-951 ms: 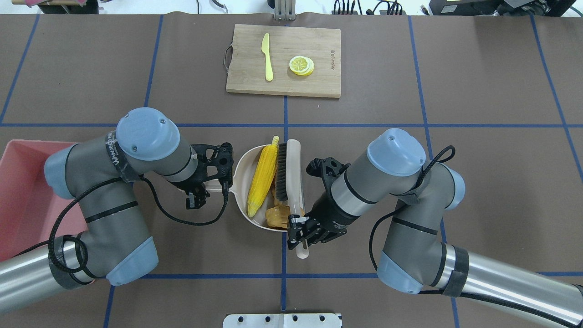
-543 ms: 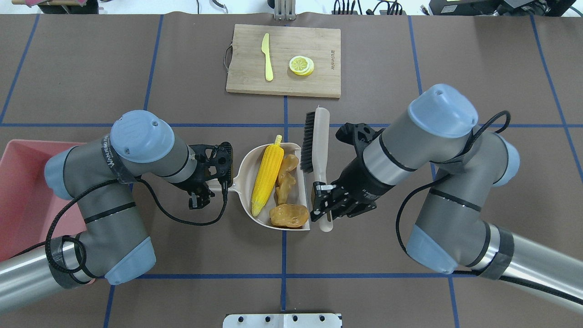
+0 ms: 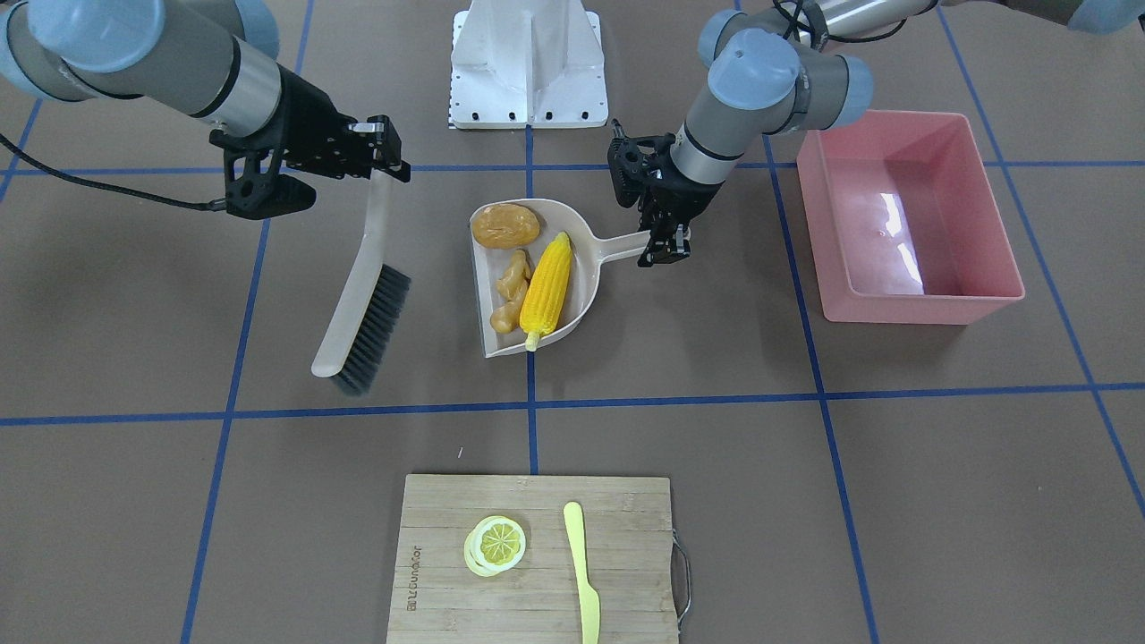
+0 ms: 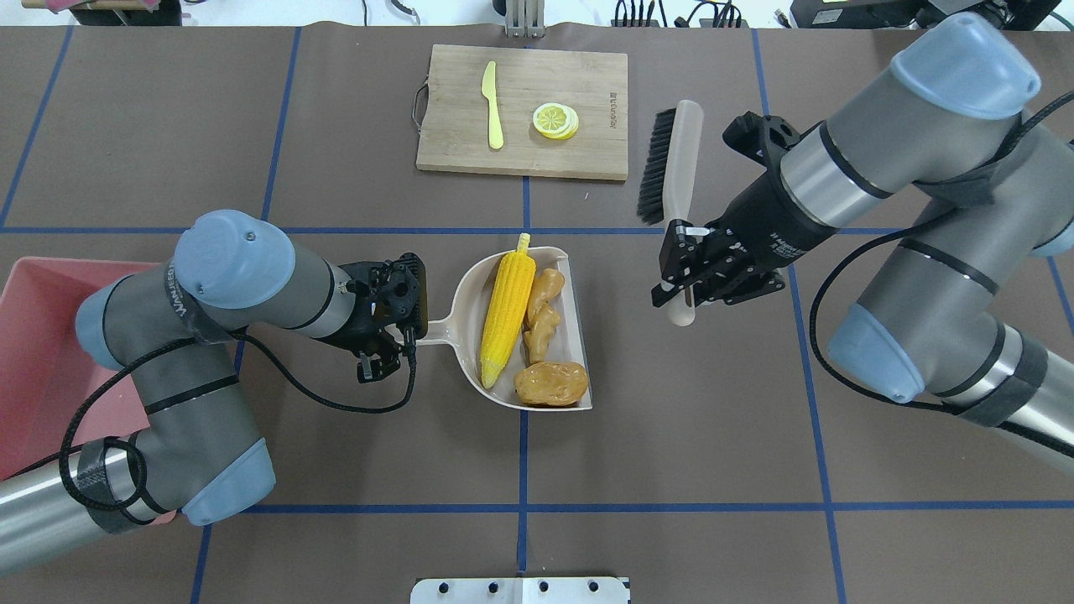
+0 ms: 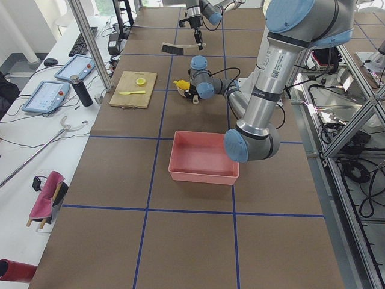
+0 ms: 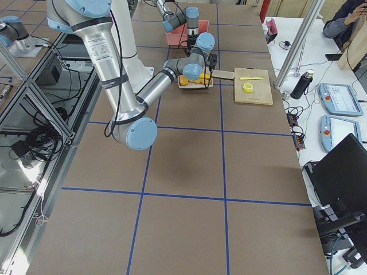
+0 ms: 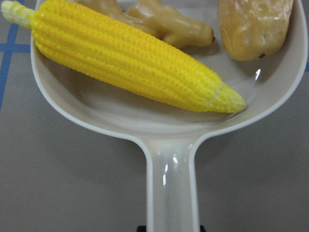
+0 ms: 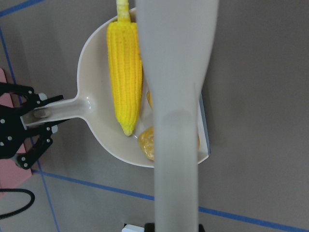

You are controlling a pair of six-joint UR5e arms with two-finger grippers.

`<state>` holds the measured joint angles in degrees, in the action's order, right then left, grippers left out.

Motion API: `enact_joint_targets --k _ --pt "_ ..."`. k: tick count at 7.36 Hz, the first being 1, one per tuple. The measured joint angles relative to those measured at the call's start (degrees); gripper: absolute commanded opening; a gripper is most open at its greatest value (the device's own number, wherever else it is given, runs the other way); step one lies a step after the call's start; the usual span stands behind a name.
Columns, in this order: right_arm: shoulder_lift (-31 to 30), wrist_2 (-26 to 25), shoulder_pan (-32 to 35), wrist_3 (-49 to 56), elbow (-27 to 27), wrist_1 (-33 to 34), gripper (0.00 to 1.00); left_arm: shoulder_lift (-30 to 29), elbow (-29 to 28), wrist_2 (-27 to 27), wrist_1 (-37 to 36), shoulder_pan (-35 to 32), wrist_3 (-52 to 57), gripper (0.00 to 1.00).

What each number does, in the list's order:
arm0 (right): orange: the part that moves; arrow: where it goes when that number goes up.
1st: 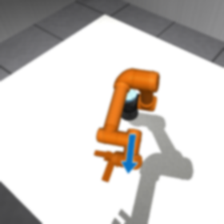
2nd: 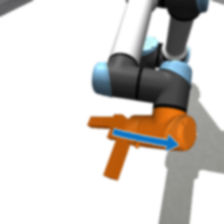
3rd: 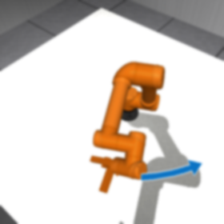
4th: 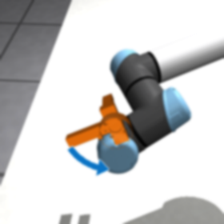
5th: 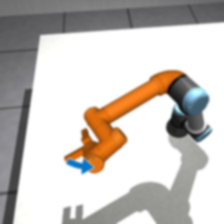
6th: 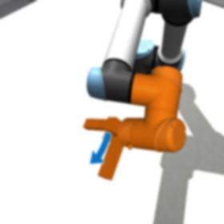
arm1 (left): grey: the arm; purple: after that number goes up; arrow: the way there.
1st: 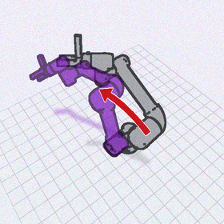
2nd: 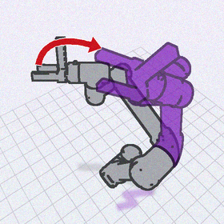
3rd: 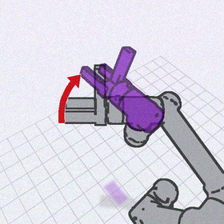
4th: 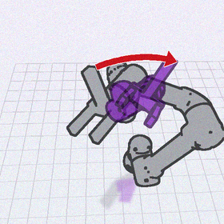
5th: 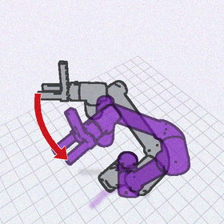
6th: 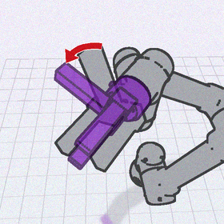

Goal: Sweep and dump trash into bin
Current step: 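Lift the loaded dustpan toward the pink bin with the left gripper while the right withdraws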

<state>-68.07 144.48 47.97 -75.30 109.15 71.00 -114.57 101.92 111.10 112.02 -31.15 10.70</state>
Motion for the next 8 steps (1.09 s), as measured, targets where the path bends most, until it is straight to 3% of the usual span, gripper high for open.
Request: enact_joint_targets --k 2,4,8 --pt "-3.35 -0.33 5.36 15.8 -0.29 5.11 0.0 0.82 0.08 0.0 5.78 -0.13 -4.31 0.0" --pt "-4.87 -1.38 10.14 34.91 -0.32 16.86 0.0 2.61 0.92 -0.12 13.87 -0.54 -11.33 0.0" --pt "-8.52 -8.16 12.72 57.13 0.09 39.4 0.0 13.85 11.56 -1.87 20.05 -7.32 -17.88 0.0"
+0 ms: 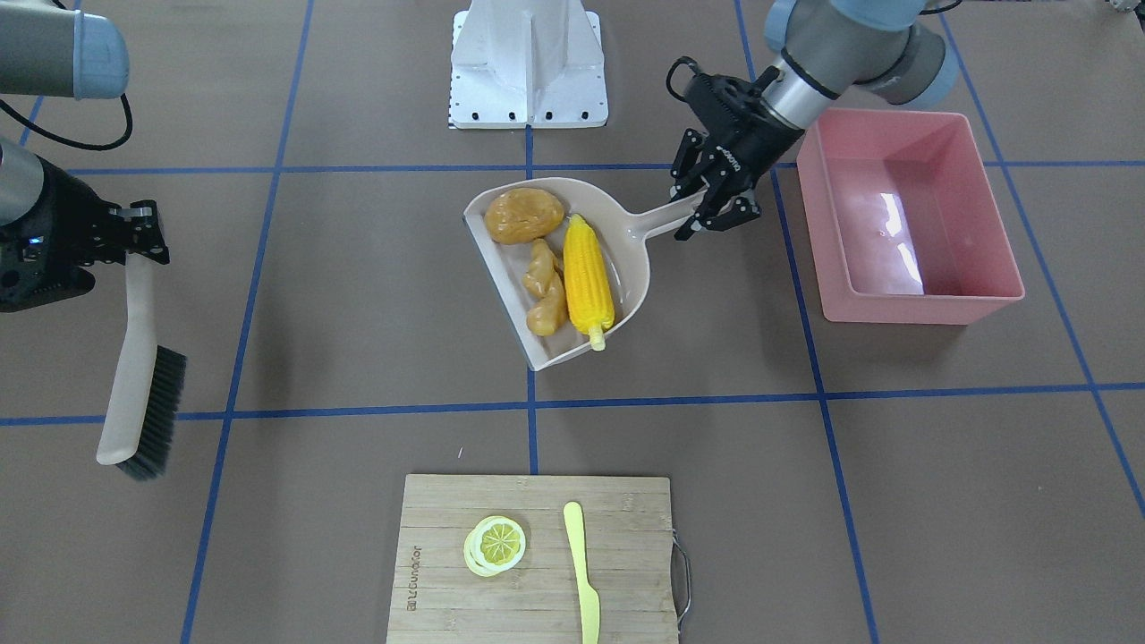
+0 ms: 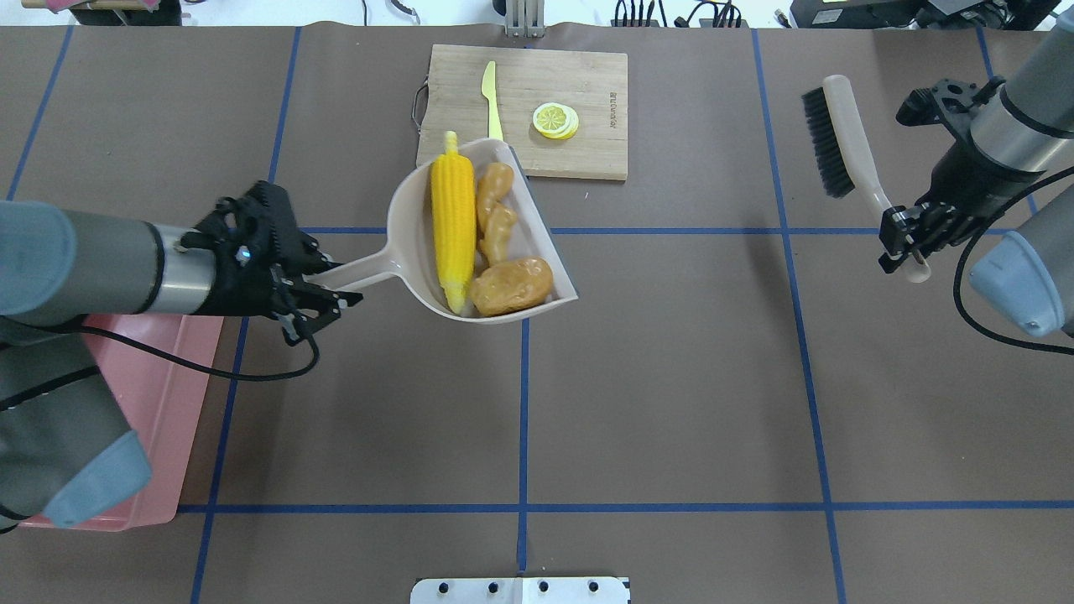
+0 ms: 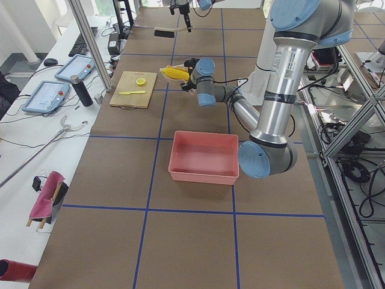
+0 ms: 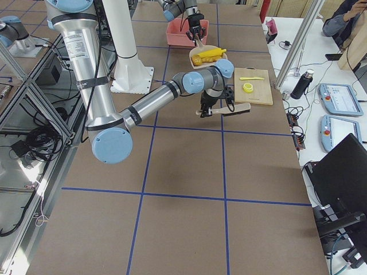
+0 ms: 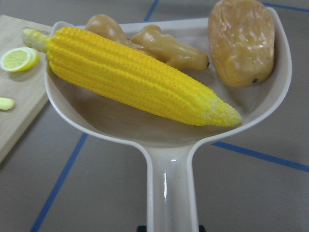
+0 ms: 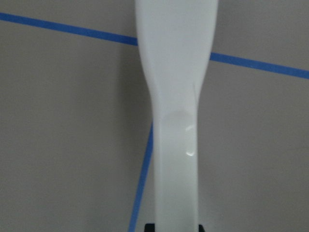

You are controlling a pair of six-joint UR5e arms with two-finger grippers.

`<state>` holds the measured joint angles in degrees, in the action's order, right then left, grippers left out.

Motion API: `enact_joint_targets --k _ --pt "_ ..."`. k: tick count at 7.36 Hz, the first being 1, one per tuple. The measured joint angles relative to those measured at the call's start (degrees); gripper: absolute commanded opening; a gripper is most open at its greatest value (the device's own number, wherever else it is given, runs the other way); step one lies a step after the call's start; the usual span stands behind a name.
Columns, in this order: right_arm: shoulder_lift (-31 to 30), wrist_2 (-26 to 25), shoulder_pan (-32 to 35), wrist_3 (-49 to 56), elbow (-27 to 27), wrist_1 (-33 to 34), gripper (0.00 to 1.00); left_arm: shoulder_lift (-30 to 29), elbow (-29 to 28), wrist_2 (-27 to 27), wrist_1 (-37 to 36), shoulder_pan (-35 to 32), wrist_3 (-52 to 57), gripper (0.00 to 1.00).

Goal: Sweep and dump trash into bin
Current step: 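Lift the loaded dustpan toward the pink bin with the left gripper while the right withdraws, then hold the dustpan over the bin with the left gripper while the right lowers the brush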

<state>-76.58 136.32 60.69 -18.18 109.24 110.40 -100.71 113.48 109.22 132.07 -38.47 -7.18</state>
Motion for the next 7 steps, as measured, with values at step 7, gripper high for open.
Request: enact_joint_targets --k 7 --pt "-1.53 0.73 -7.25 -8.43 -1.07 8.09 0.0 20.43 17.37 -10.48 0.04 -4.68 -18.27 0.0"
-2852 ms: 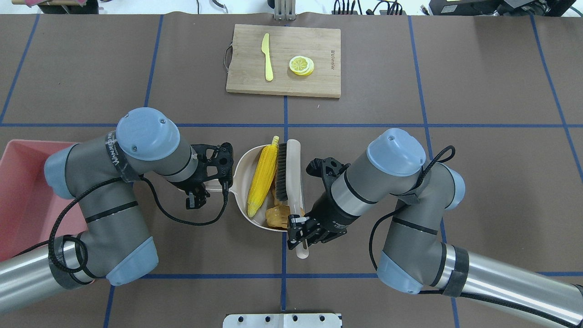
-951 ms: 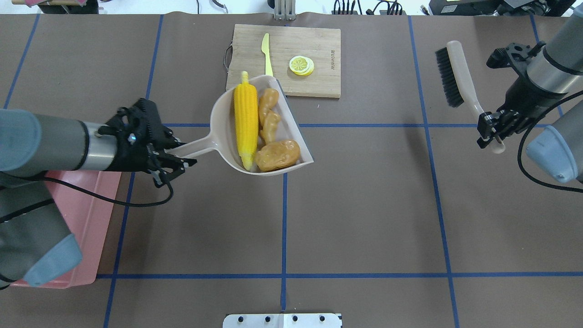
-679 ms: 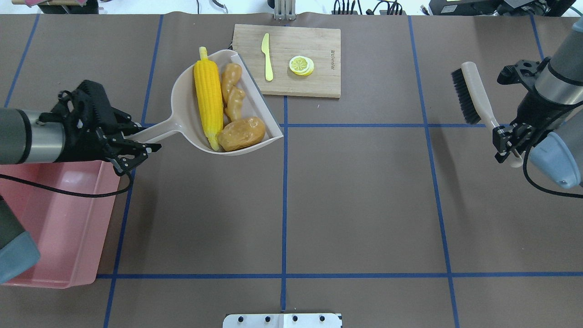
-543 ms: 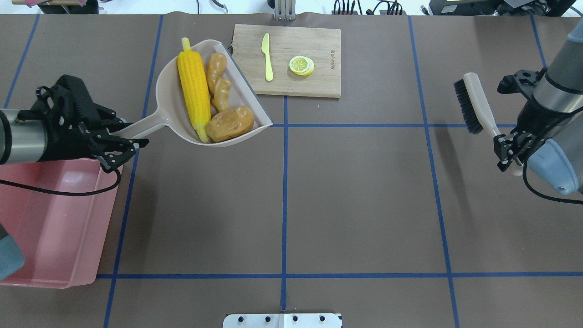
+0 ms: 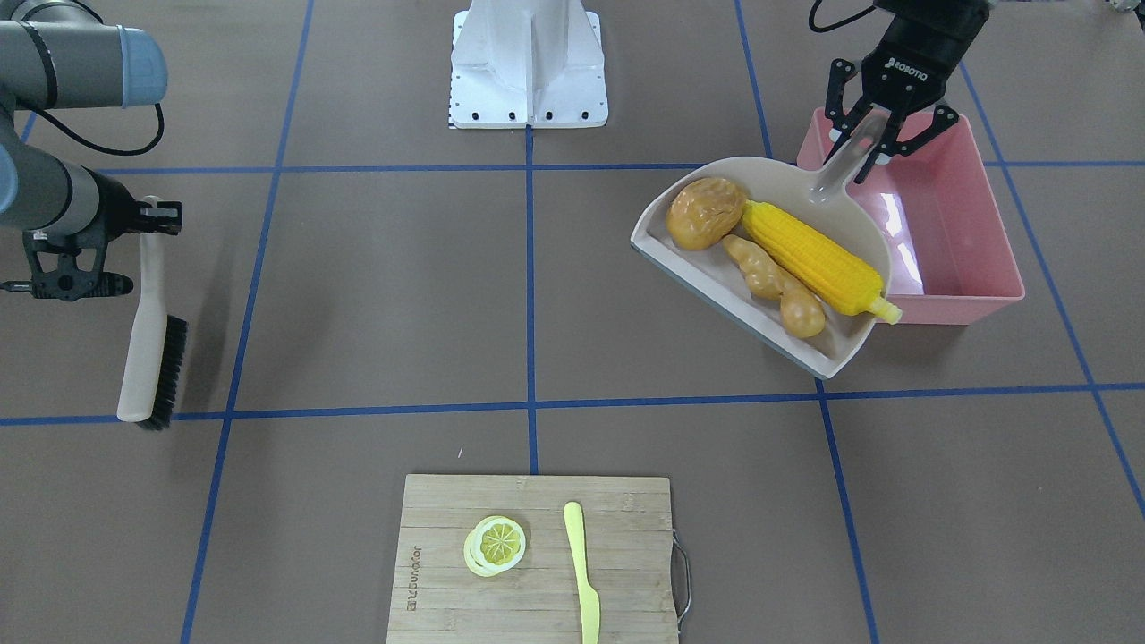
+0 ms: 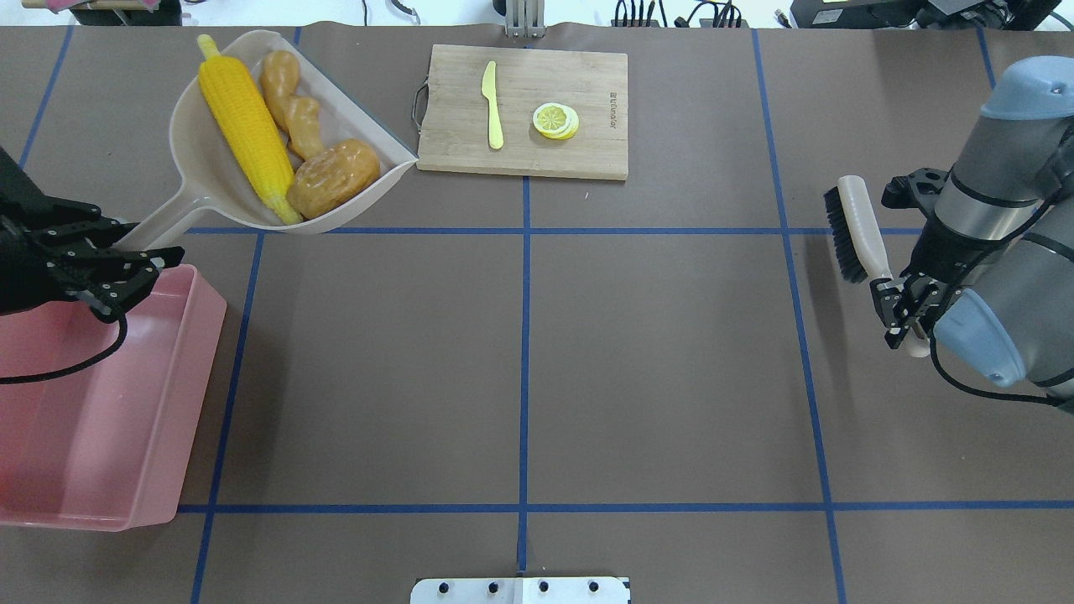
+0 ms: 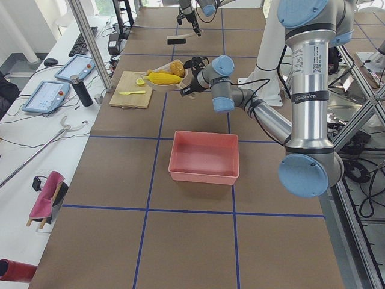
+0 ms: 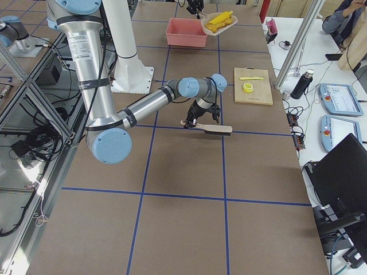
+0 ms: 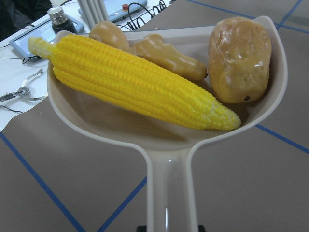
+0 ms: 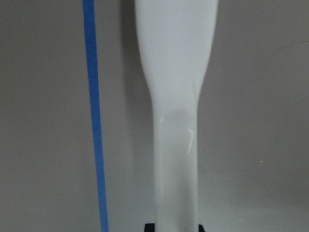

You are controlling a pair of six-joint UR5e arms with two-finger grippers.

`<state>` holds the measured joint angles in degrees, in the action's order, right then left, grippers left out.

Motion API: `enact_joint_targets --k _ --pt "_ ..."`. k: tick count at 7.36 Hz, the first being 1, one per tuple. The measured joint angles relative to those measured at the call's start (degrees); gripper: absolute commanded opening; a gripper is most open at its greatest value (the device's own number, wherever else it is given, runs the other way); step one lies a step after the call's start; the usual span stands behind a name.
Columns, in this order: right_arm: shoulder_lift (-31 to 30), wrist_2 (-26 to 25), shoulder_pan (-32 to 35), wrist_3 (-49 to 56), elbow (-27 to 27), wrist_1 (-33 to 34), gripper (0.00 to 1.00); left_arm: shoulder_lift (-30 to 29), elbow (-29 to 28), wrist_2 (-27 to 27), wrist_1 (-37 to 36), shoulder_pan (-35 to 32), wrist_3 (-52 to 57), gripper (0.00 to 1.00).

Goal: Sweep and dump trash into bin
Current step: 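Hold the dustpan over the bin with the left gripper while the right lowers the brush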

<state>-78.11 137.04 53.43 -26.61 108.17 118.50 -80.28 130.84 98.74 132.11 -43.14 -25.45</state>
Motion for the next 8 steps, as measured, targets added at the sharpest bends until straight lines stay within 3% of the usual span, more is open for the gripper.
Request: enact_joint_targets --k 4,6,8 --pt "-0.8 -0.01 -3.87 -3.65 0.4 -2.67 0.0 10.16 3.72 0.11 0.26 -0.92 -16.0 0.0" --pt "-2.78 -0.19 -4.63 -4.59 0.45 -5.59 0.0 16.3 5.37 3.07 -0.26 -4.46 -18.68 0.0" --pt "-3.05 -0.33 -5.5 -6.84 0.19 -6.73 0.0 18.68 8.42 7.45 -5.28 -8.52 -19.14 0.0"
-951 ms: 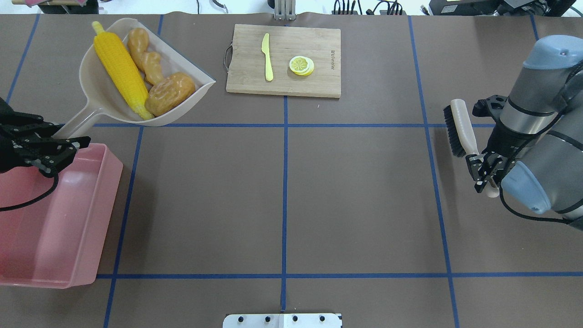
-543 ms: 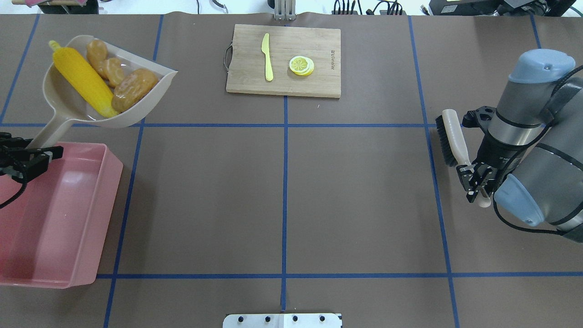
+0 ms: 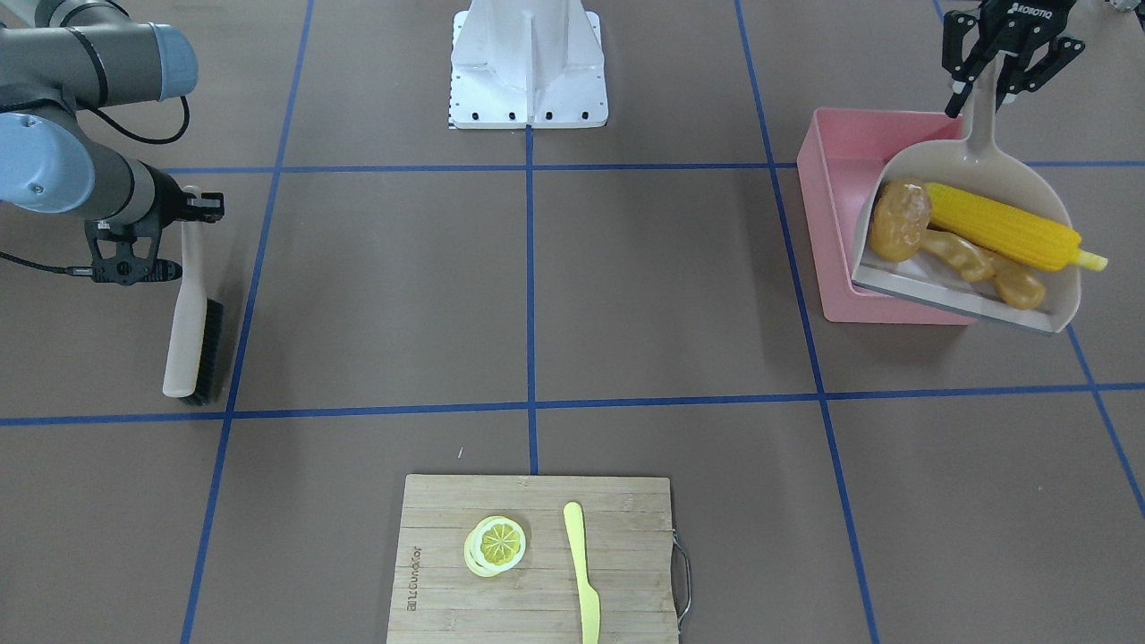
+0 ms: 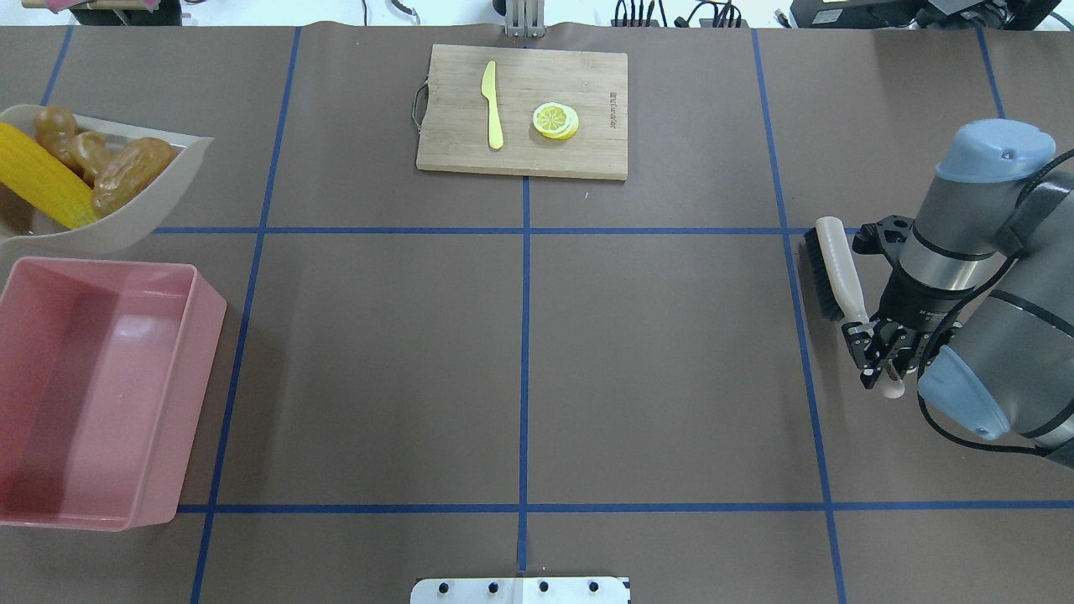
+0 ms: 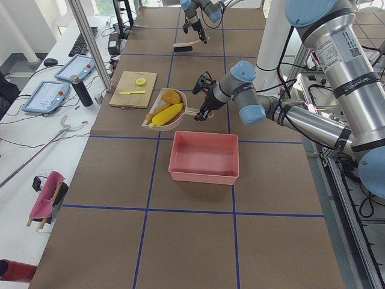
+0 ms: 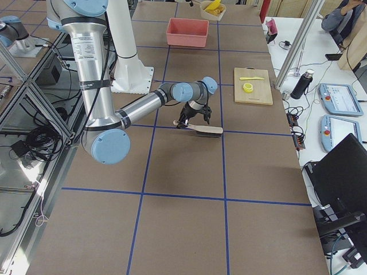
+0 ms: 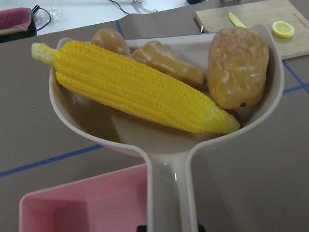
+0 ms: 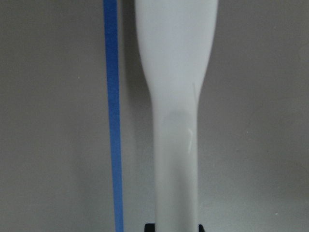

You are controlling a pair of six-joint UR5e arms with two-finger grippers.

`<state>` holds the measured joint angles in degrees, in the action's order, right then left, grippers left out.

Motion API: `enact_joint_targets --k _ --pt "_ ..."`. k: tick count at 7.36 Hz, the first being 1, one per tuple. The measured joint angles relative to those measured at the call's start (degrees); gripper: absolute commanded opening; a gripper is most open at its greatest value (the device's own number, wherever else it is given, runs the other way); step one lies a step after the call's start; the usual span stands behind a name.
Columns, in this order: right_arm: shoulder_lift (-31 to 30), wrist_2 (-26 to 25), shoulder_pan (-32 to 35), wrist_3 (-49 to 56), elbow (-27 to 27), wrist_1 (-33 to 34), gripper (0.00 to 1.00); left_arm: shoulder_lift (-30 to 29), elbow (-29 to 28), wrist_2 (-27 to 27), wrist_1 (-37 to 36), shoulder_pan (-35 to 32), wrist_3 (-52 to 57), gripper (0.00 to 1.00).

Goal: Sweep and dump trash into bin
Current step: 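Hold the dustpan over the bin with the left gripper while the right lowers the brush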

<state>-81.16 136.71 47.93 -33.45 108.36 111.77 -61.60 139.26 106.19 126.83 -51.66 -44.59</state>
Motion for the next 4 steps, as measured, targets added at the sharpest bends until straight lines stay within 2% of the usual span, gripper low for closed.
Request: enact_joint_targets --k 4 --pt "0.94 -0.1 -1.13 -2.01 -0.48 -0.21 0.0 1.44 3.98 4.94 -8.94 -1.13 -5.22 0.0"
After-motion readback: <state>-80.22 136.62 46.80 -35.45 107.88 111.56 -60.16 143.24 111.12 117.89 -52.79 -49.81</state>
